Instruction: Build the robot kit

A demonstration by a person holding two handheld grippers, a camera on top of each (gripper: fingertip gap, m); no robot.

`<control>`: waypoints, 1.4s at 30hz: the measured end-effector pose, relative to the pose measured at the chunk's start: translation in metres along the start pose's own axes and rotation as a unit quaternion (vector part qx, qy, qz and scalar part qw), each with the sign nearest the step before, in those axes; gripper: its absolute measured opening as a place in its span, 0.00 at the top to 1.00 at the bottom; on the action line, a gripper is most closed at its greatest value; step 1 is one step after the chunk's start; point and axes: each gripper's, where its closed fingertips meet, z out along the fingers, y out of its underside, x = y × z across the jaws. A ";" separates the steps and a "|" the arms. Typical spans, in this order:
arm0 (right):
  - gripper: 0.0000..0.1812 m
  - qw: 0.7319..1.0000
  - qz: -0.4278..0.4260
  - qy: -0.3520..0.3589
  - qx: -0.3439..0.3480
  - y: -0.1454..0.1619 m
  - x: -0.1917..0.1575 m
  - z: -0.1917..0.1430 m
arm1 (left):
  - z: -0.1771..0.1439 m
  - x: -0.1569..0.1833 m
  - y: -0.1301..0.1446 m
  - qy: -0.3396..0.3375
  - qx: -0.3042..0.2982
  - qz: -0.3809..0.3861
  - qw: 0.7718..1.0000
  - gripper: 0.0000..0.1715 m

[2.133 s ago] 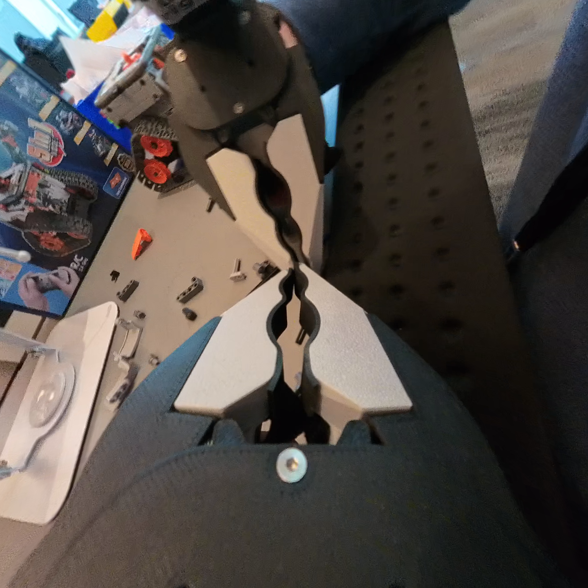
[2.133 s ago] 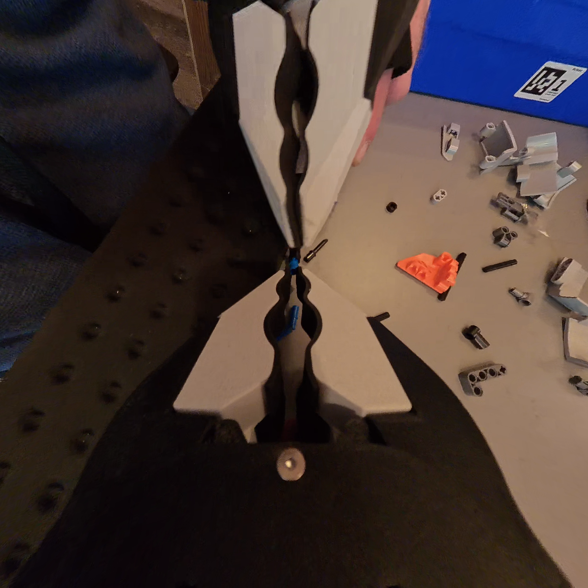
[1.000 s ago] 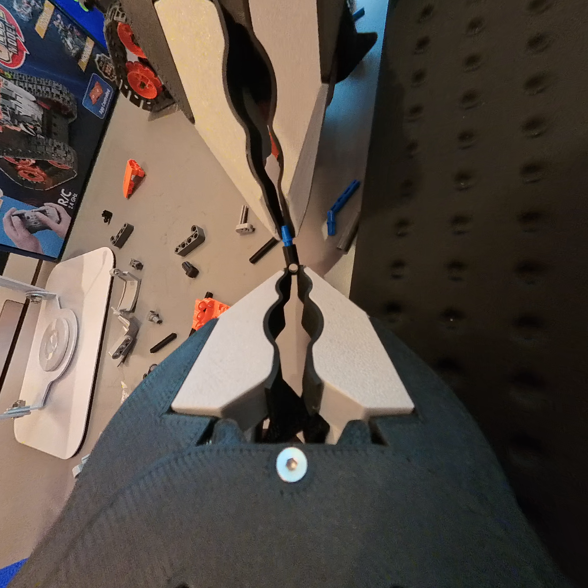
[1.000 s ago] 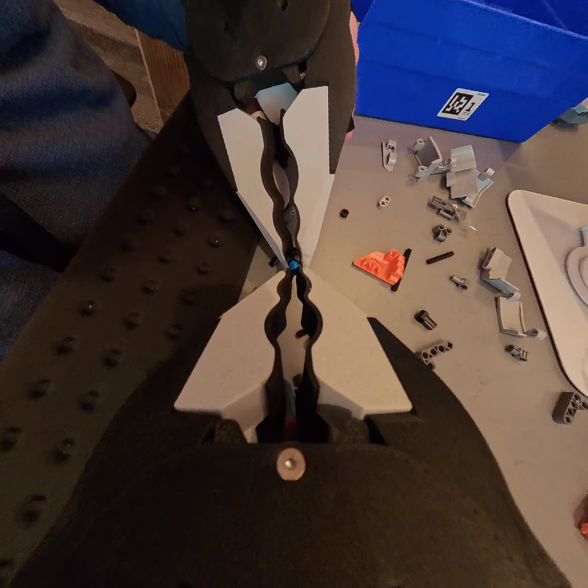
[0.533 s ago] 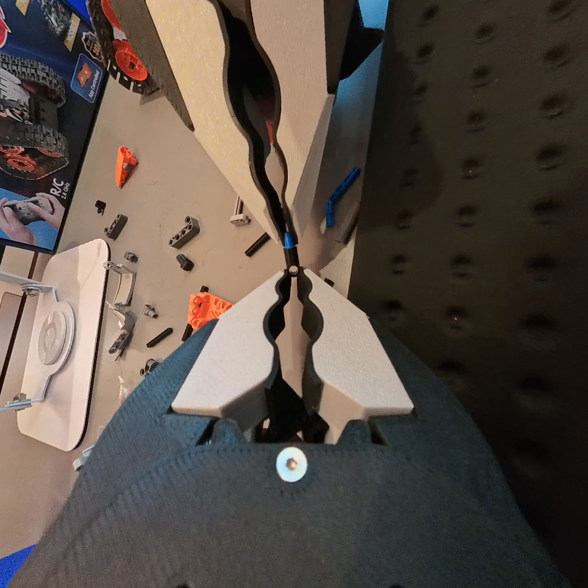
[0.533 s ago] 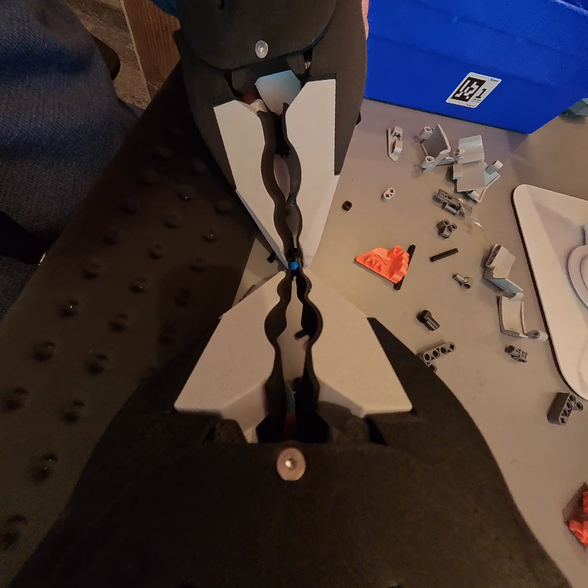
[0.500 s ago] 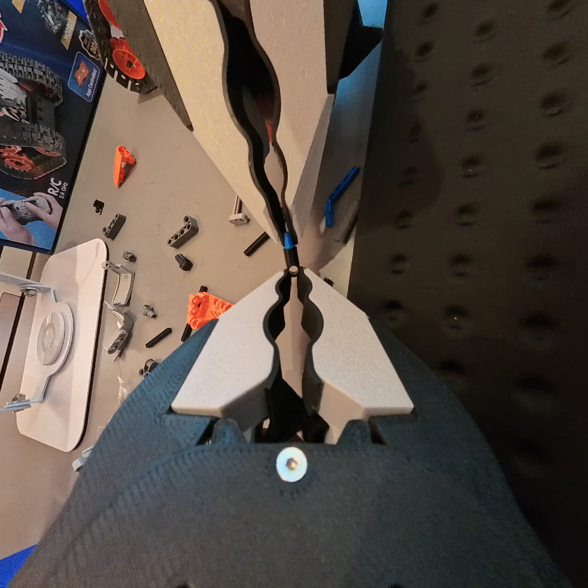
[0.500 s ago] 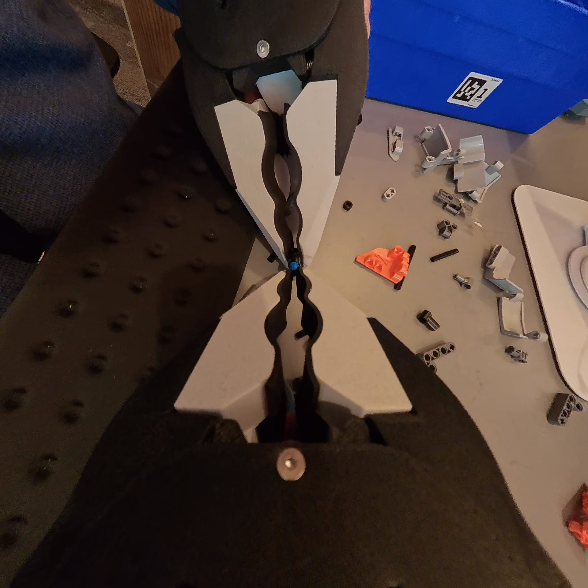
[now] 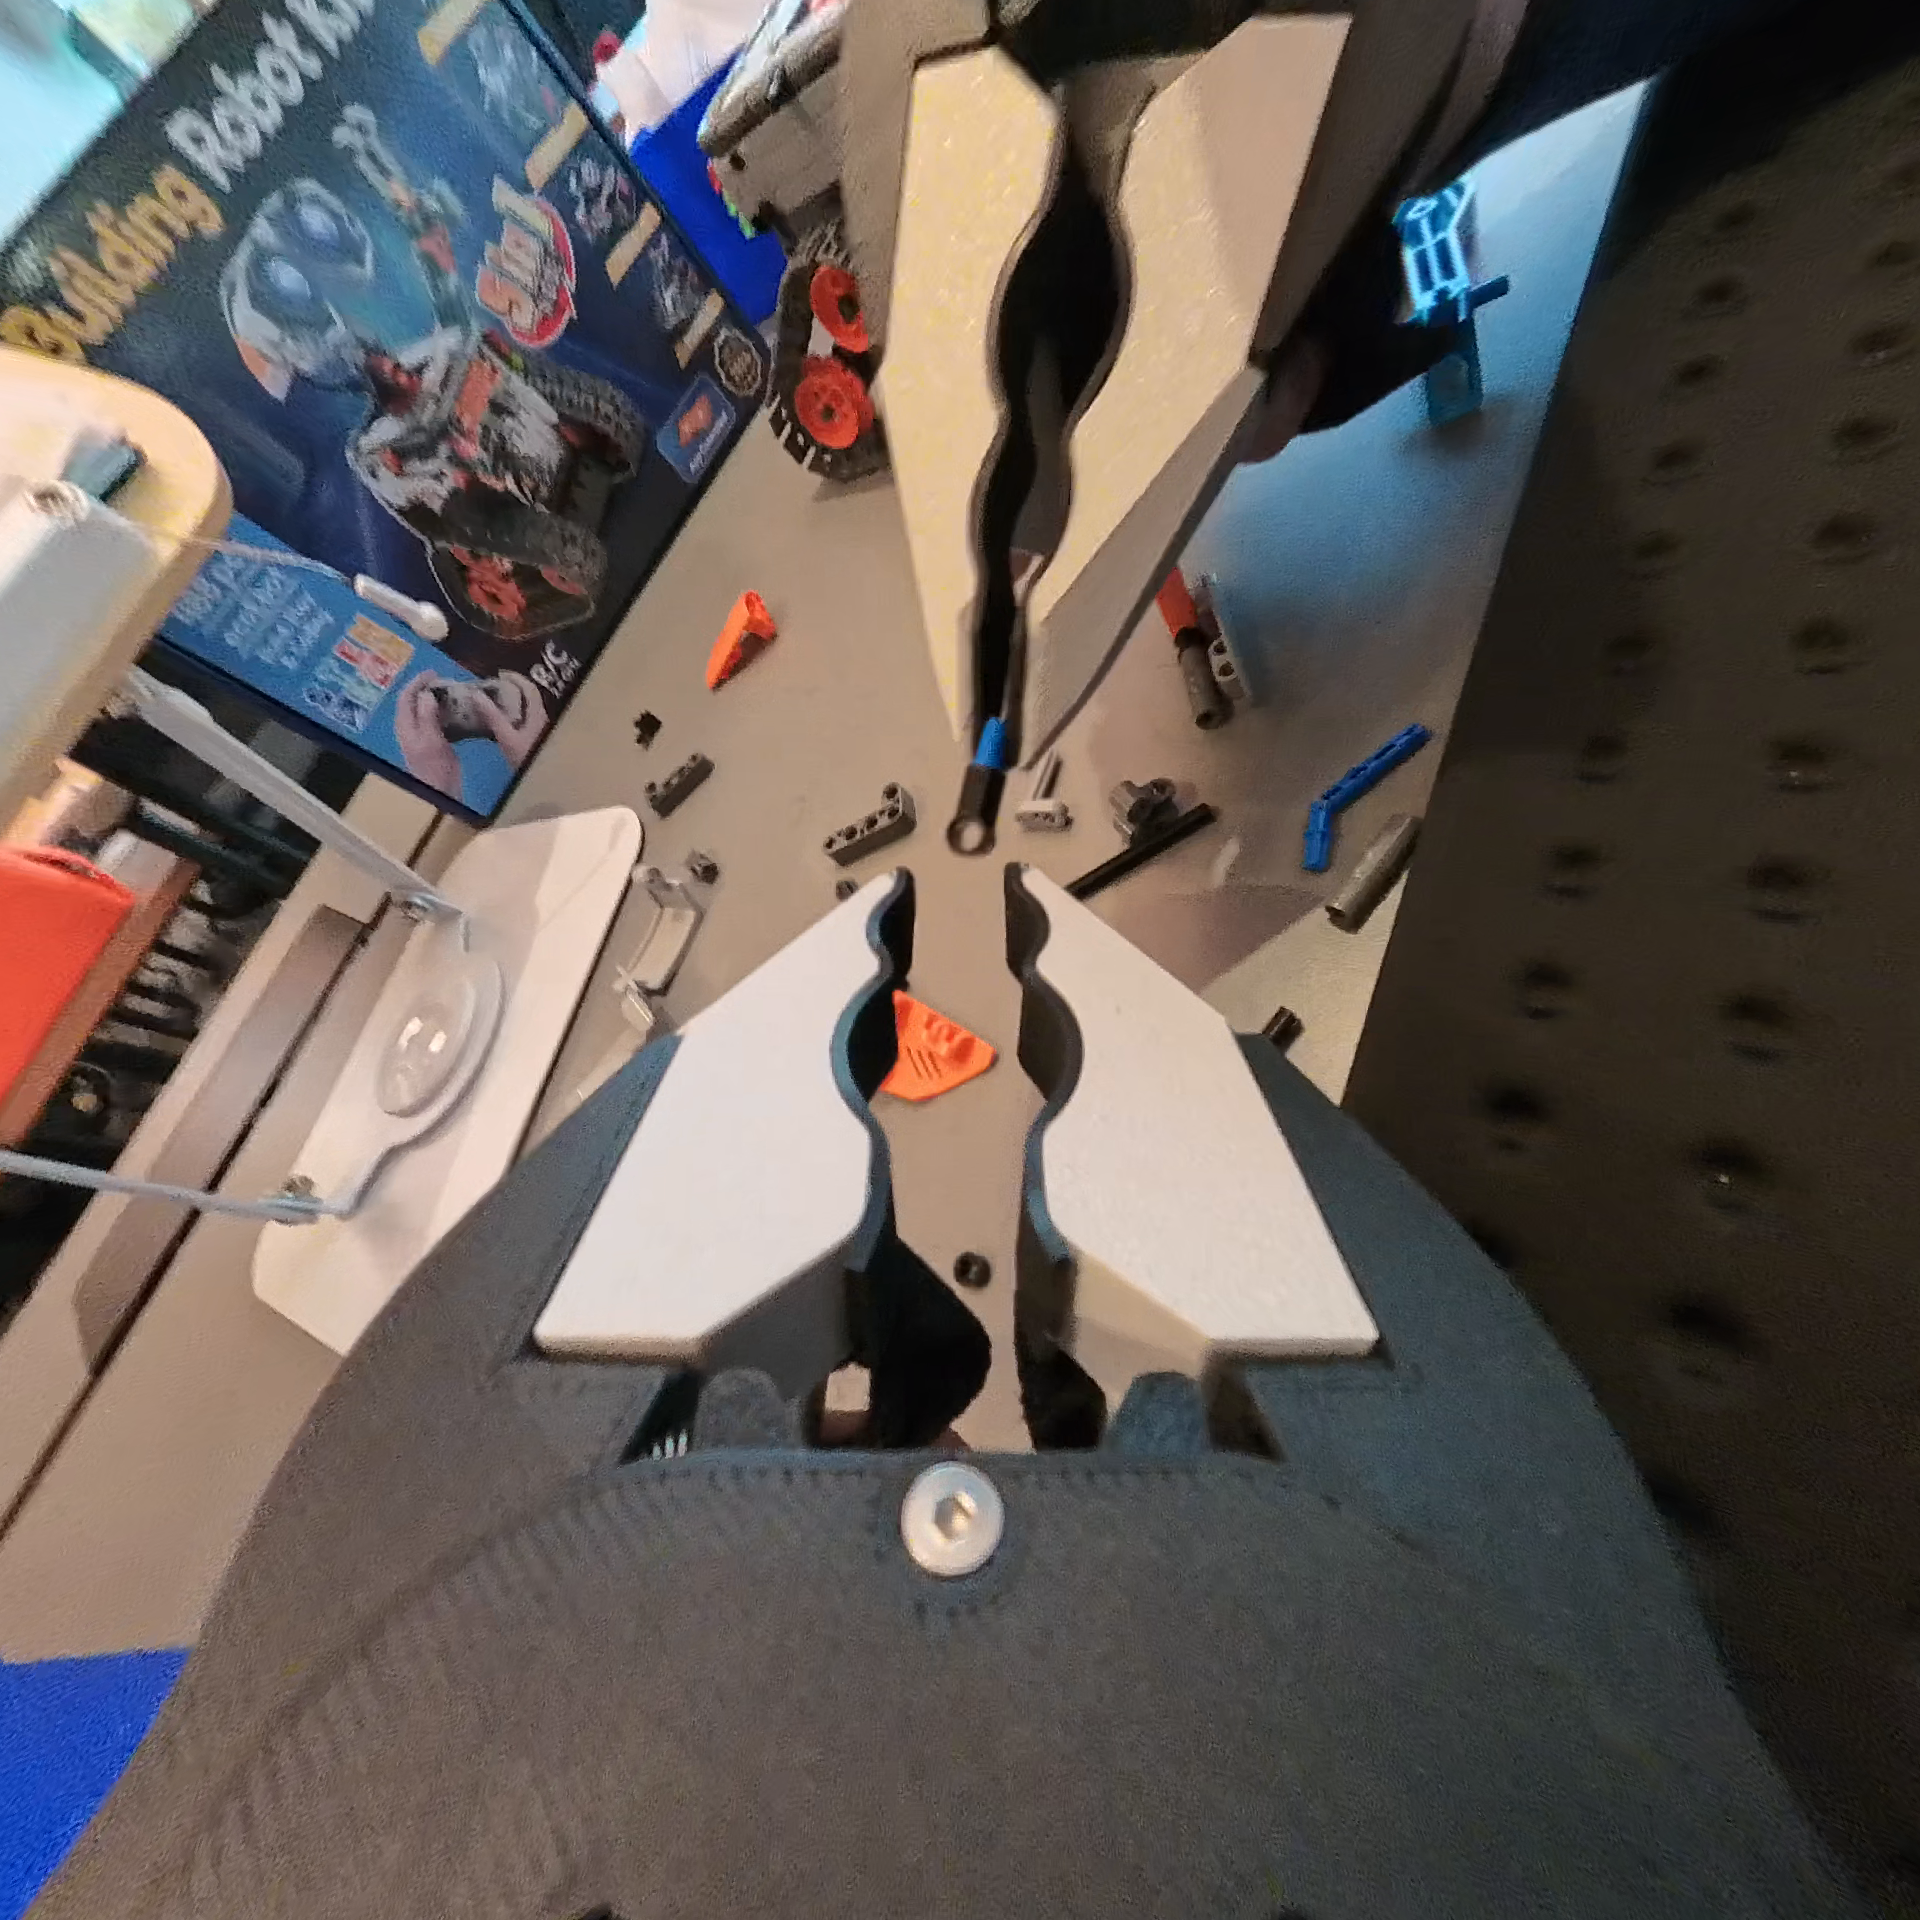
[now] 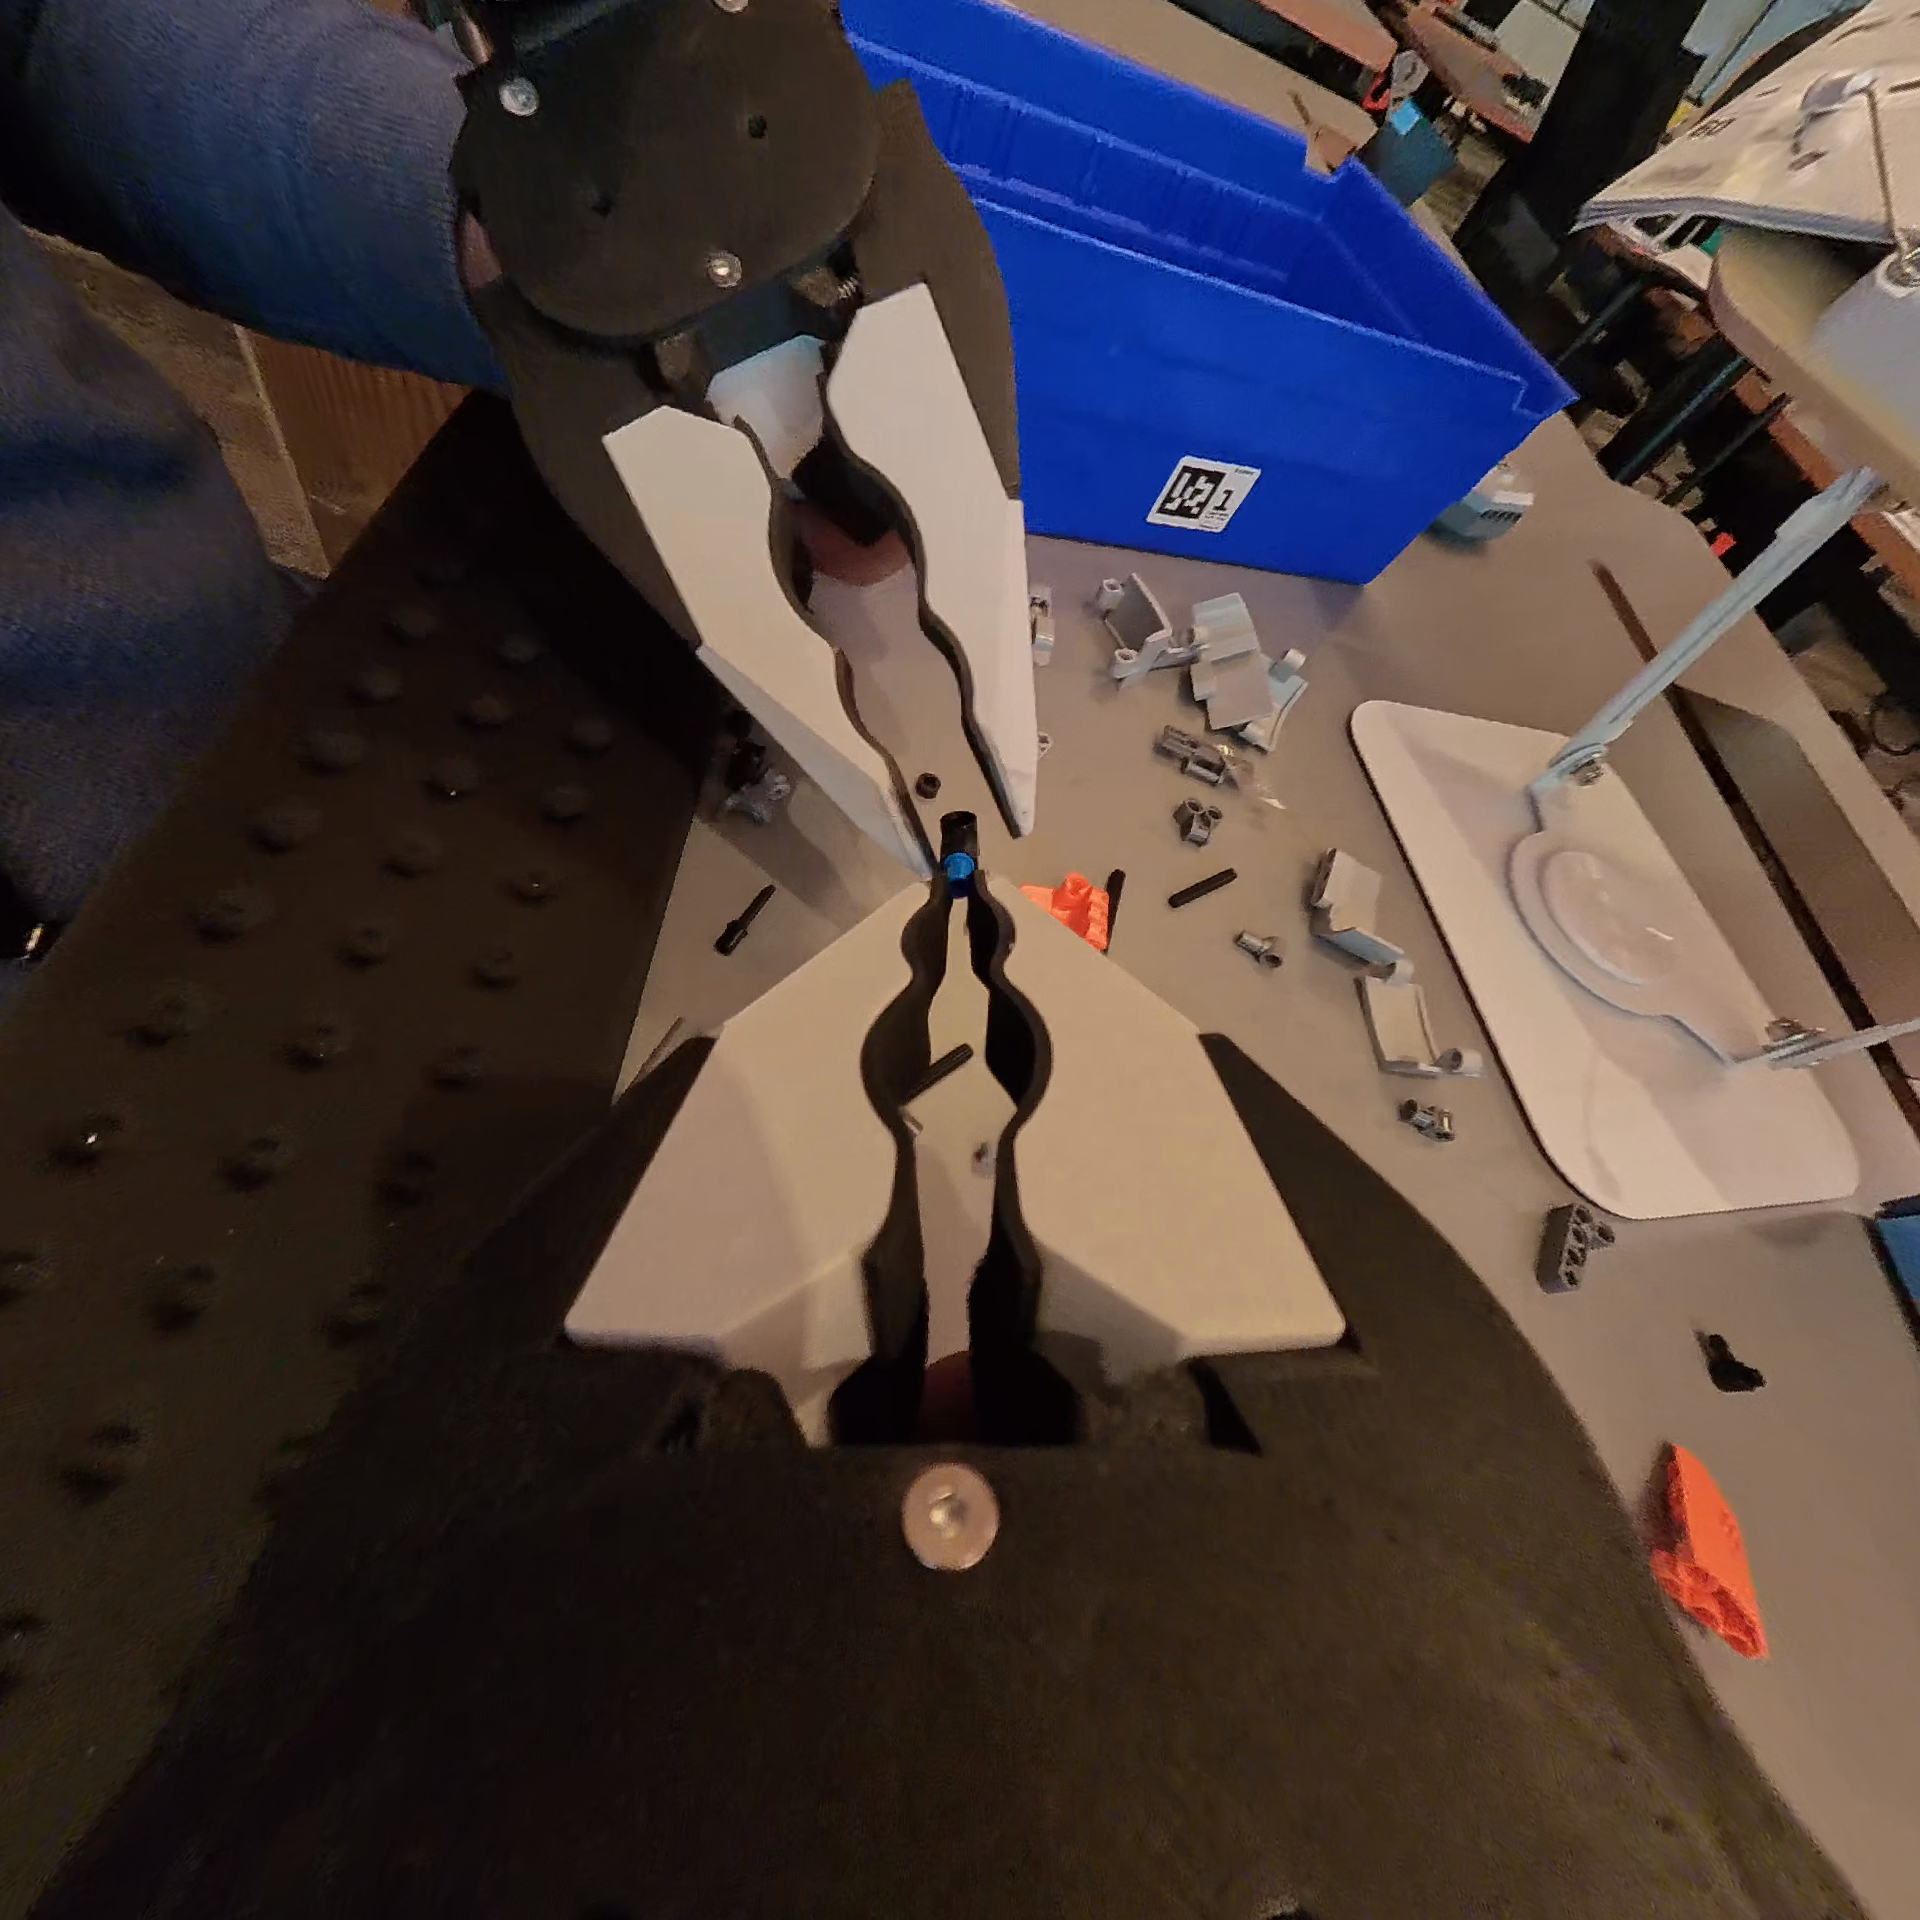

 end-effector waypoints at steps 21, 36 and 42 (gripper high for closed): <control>0.99 0.993 -0.080 0.076 -0.040 -0.004 0.009 0.009 | 0.000 -0.013 -0.001 -0.060 -0.017 0.091 0.994 0.96; 0.99 0.986 -0.003 0.145 0.080 -0.039 0.038 -0.014 | -0.022 -0.046 -0.033 -0.058 0.103 -0.128 0.985 0.88; 0.99 0.979 0.109 0.038 0.165 -0.052 0.026 -0.018 | -0.029 -0.040 -0.059 -0.001 0.182 -0.185 0.966 0.89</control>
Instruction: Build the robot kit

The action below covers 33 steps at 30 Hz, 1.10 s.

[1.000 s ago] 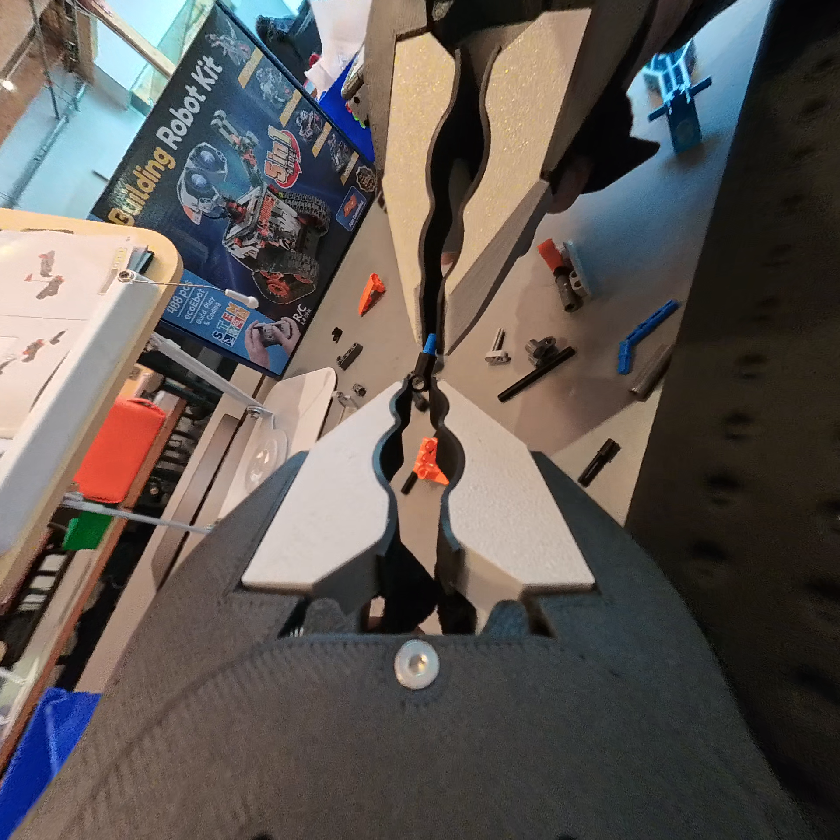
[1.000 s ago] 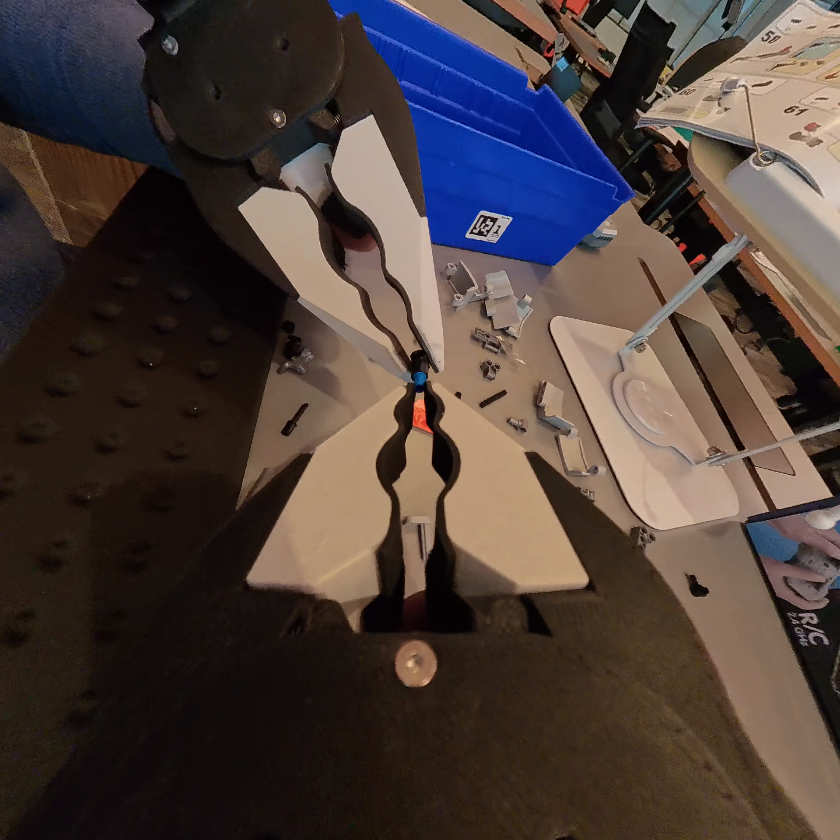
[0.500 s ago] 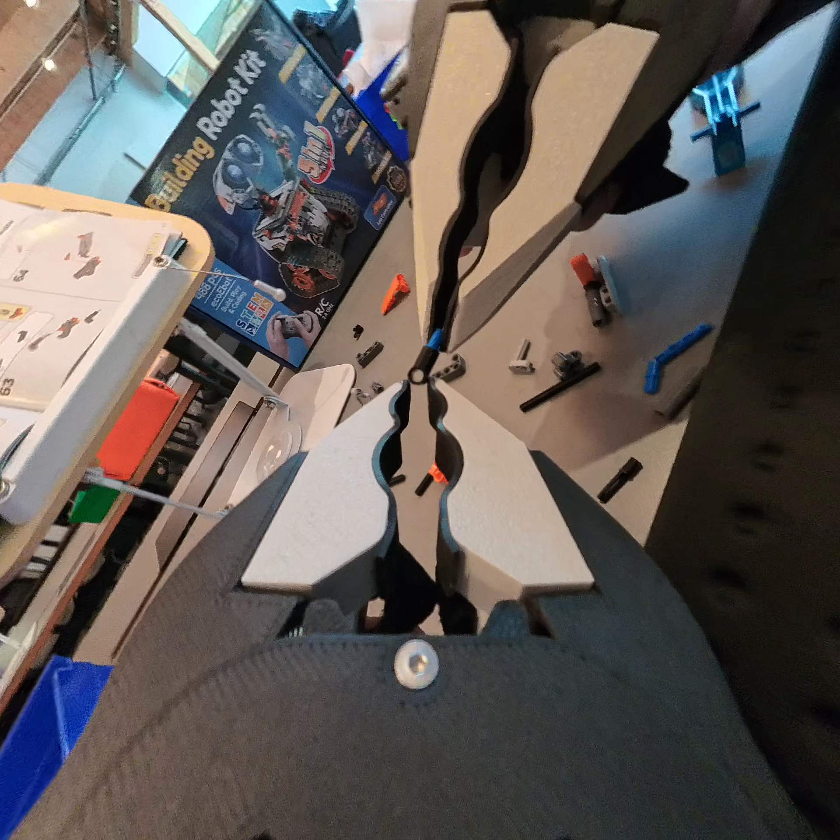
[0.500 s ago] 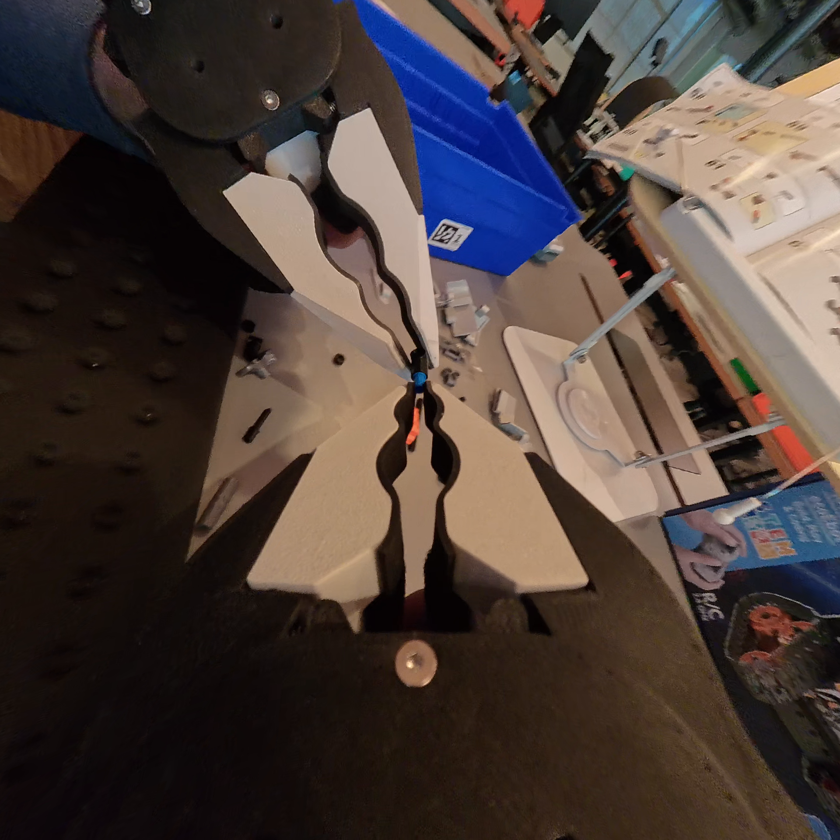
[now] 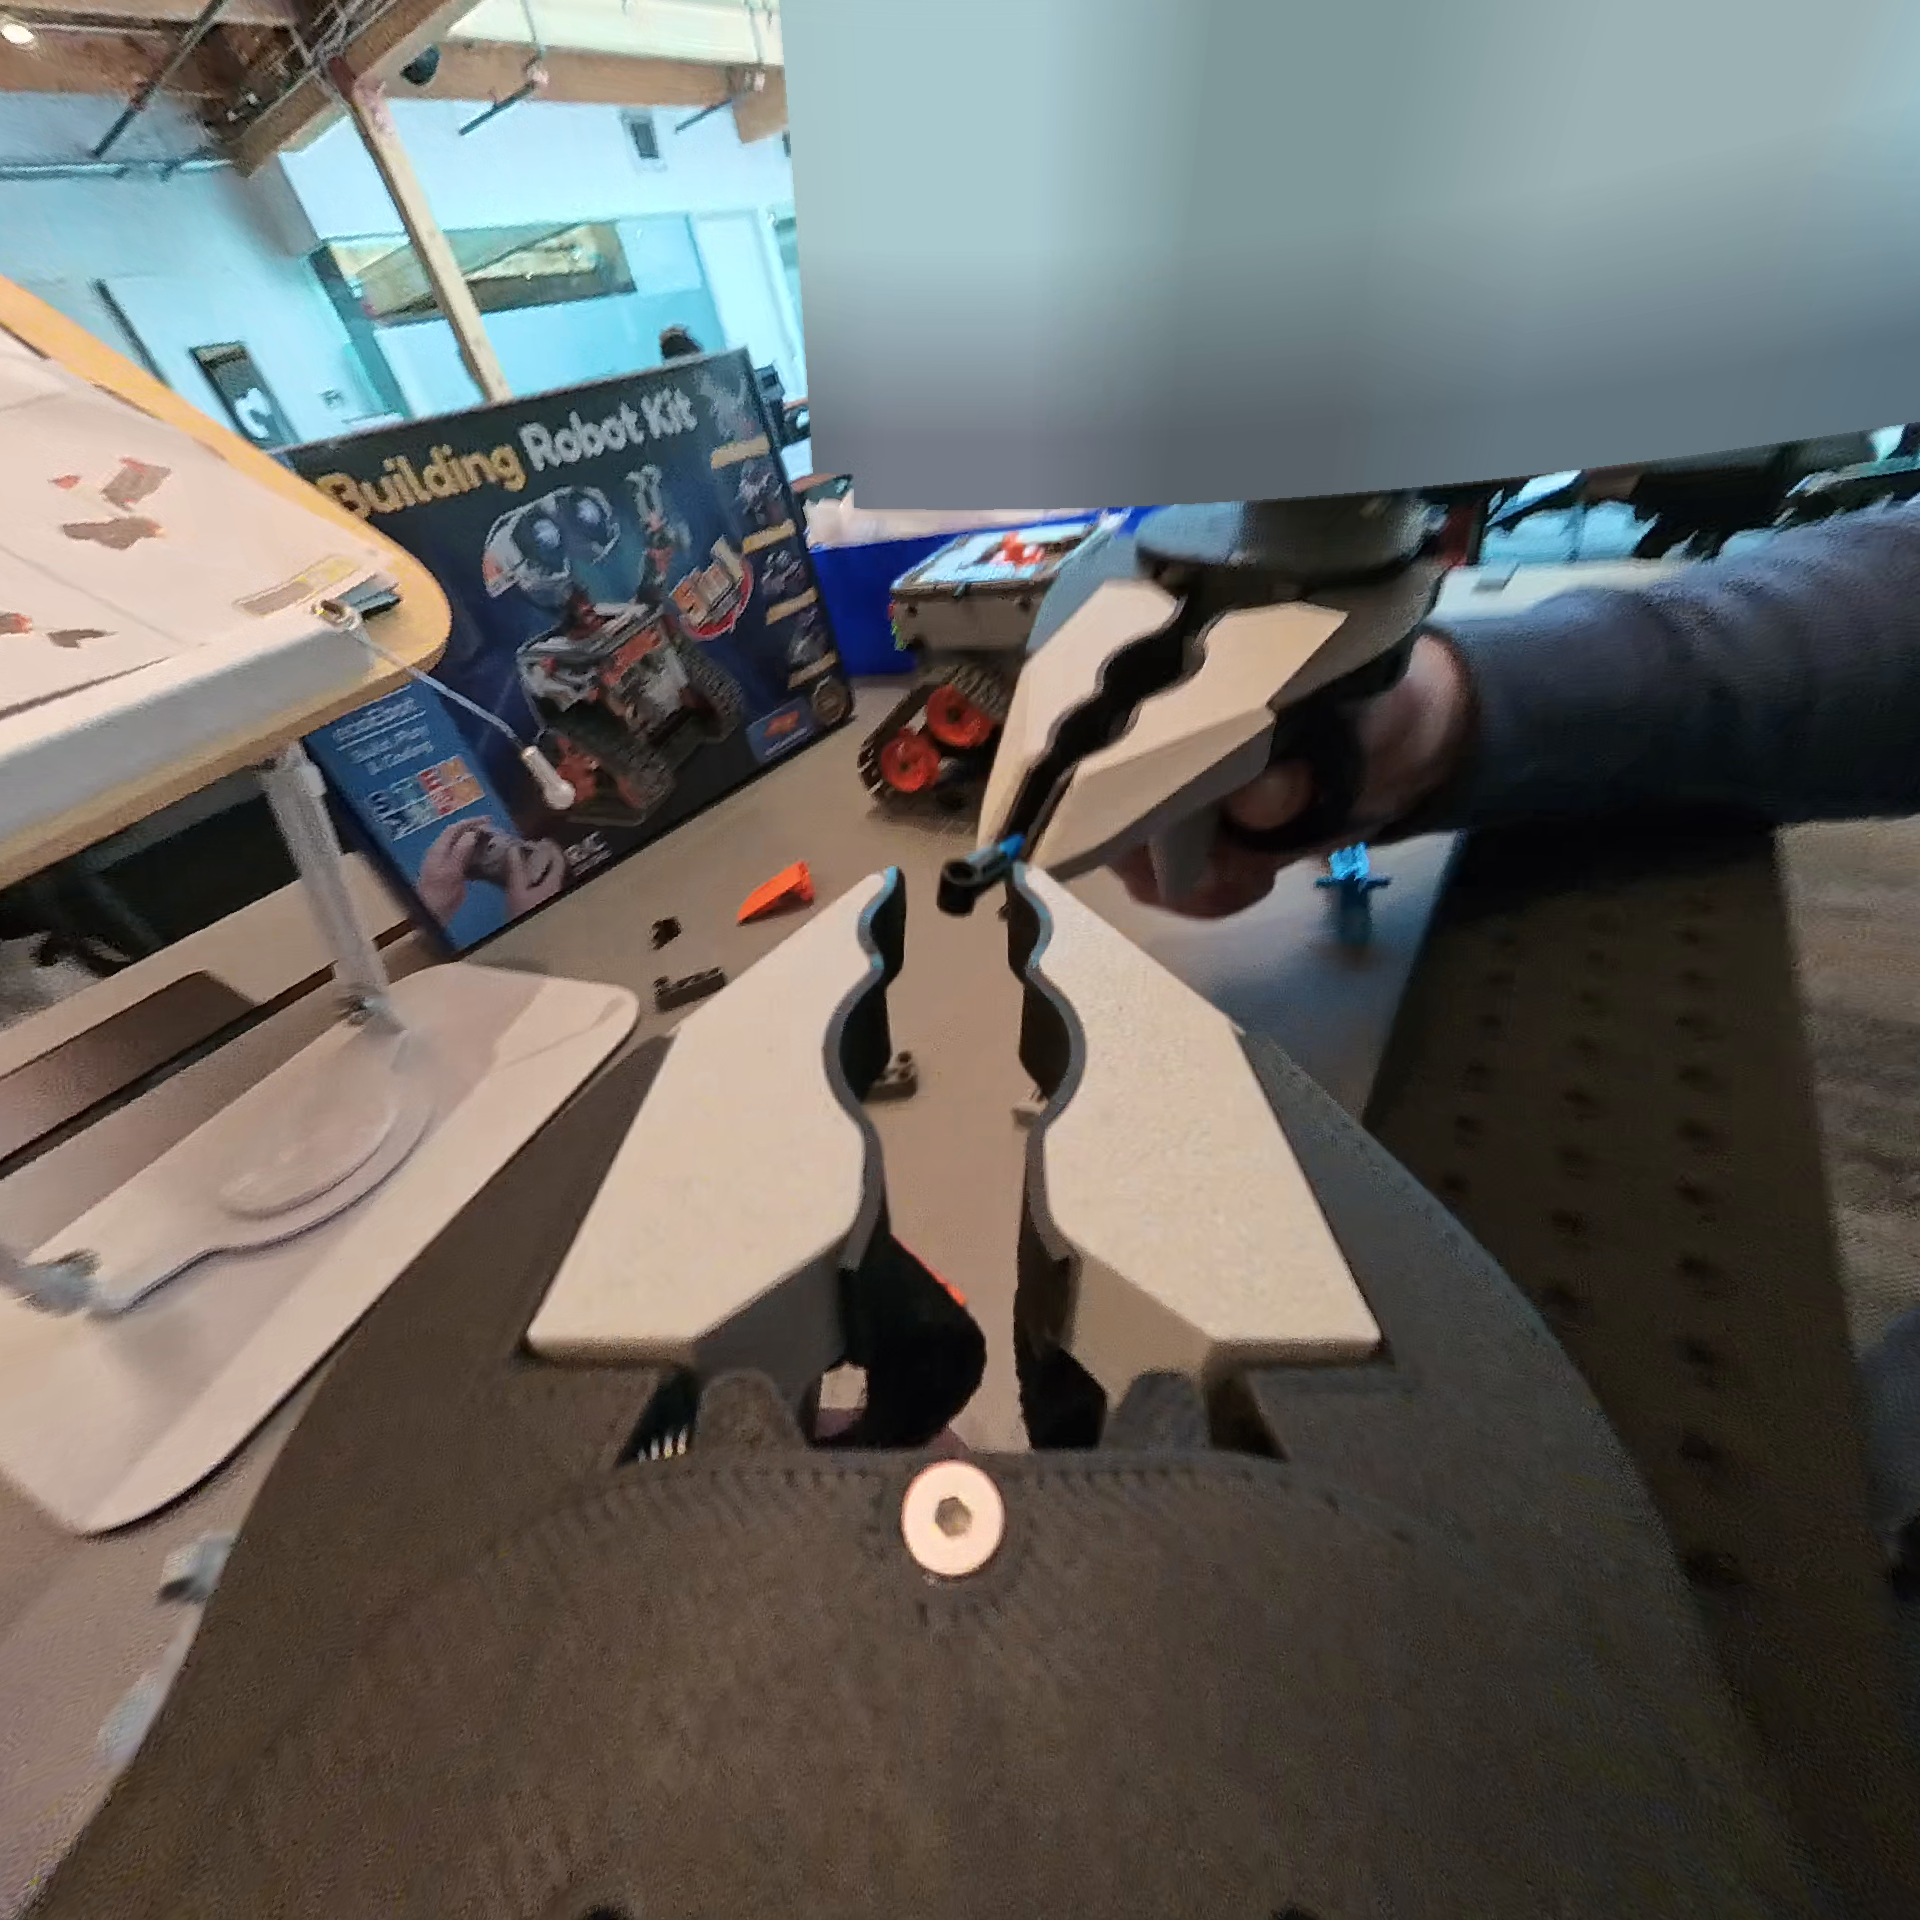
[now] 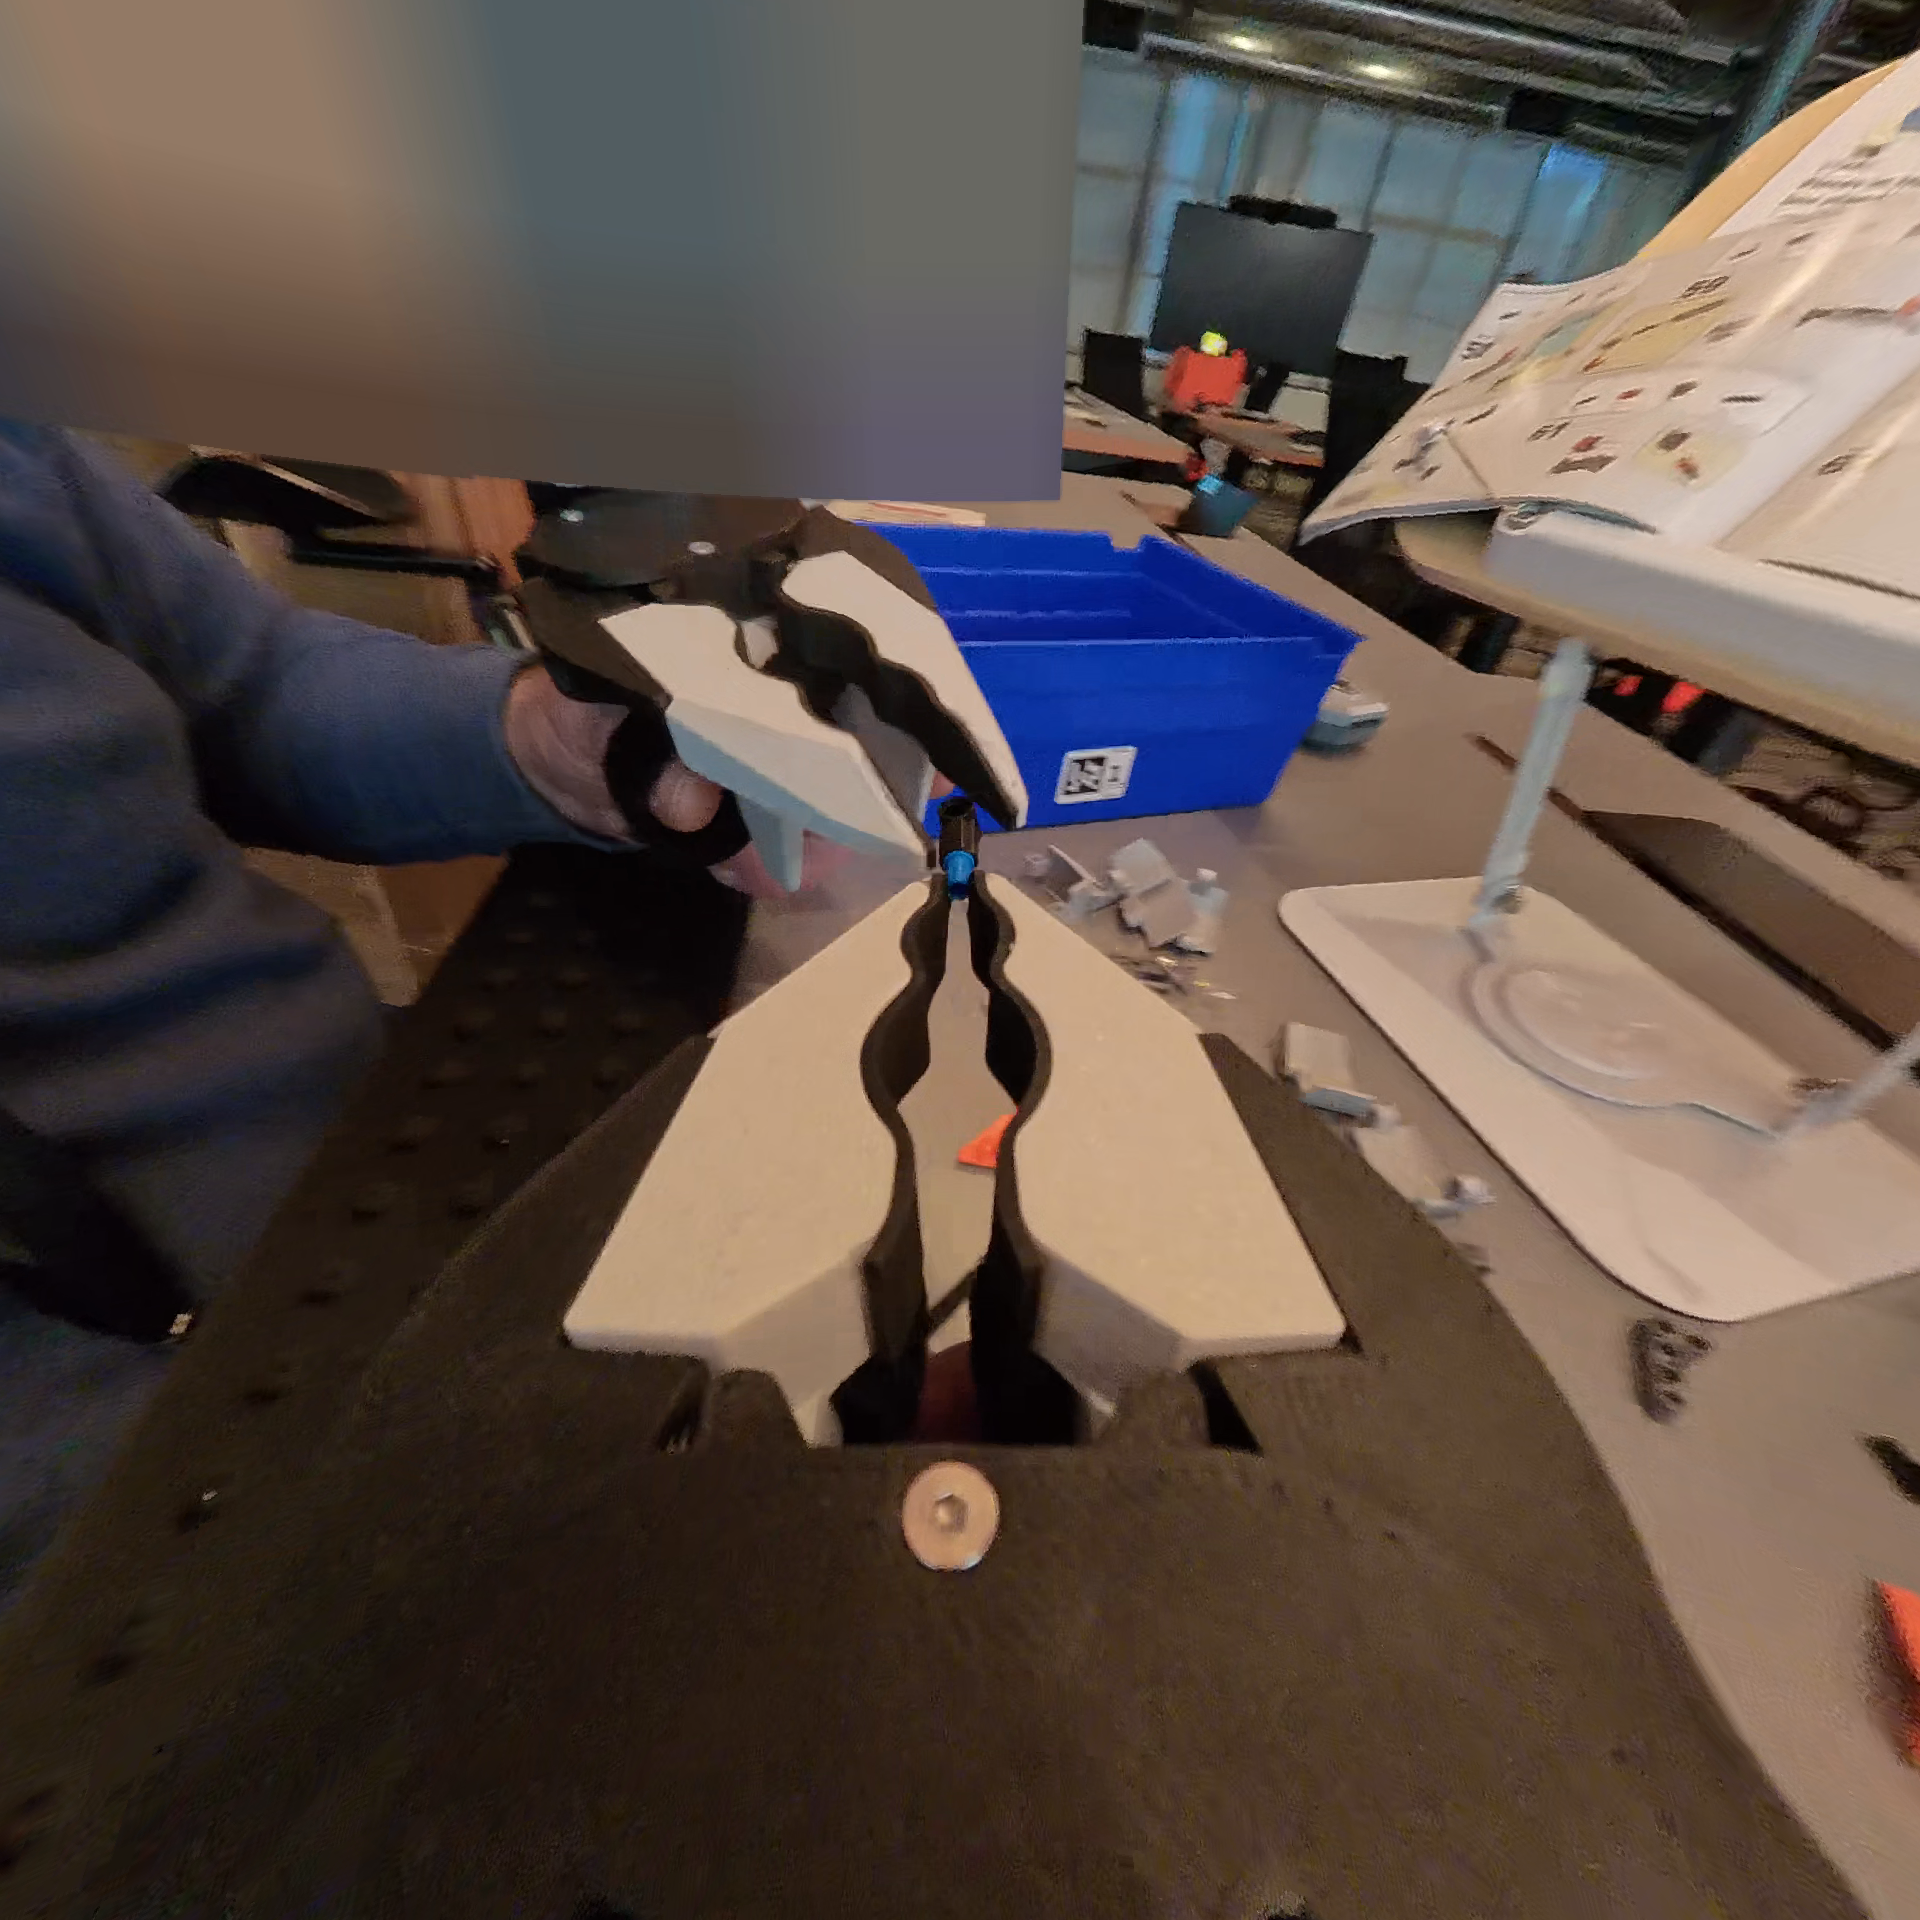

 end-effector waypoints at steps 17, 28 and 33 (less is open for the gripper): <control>0.99 0.974 0.151 -0.111 0.127 -0.028 -0.011 -0.010 | -0.001 0.014 -0.030 0.082 0.097 -0.105 0.986 0.94; 0.99 0.975 0.146 -0.110 0.127 -0.031 -0.013 -0.009 | -0.007 0.015 -0.037 0.093 0.116 -0.106 0.983 0.96; 0.98 0.982 0.134 -0.082 0.101 -0.021 -0.004 -0.008 | -0.012 0.005 -0.034 0.071 0.107 -0.096 0.987 0.97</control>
